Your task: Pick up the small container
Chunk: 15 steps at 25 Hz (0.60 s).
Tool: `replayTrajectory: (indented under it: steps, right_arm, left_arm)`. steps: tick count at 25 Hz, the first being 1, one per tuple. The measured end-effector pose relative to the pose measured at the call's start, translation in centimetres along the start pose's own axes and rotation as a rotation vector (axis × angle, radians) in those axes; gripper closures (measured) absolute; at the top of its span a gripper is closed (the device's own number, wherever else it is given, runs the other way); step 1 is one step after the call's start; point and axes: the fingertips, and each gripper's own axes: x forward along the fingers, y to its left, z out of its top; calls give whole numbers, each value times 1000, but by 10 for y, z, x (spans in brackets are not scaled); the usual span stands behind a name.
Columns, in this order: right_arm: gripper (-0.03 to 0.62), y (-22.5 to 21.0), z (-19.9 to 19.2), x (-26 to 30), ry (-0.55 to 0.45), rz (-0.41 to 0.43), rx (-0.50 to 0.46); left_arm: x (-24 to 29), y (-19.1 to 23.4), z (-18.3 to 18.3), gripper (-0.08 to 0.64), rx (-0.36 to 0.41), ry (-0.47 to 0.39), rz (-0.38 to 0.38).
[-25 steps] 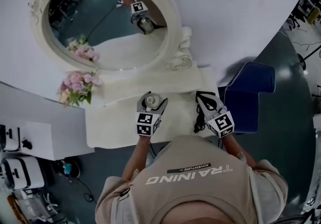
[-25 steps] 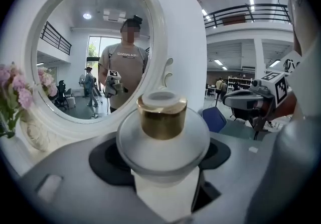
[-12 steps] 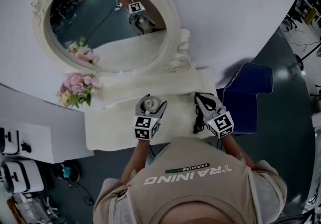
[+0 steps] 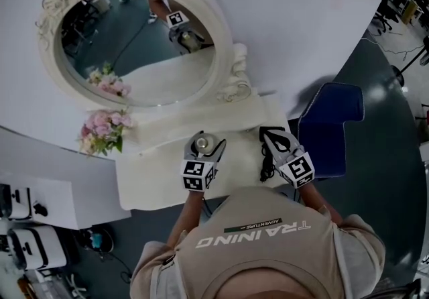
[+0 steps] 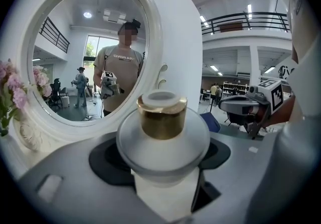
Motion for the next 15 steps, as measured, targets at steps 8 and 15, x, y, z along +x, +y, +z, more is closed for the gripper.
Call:
replayTrajectory:
  steps: [8, 15]
  right_arm:
    - [591, 0, 5, -2, -12, 2, -1]
    - [591, 4, 1, 0, -28, -5, 19]
  left_arm:
    - [0, -2, 6, 207, 6, -11, 1]
    - [-2, -6, 7, 207, -1, -15, -5]
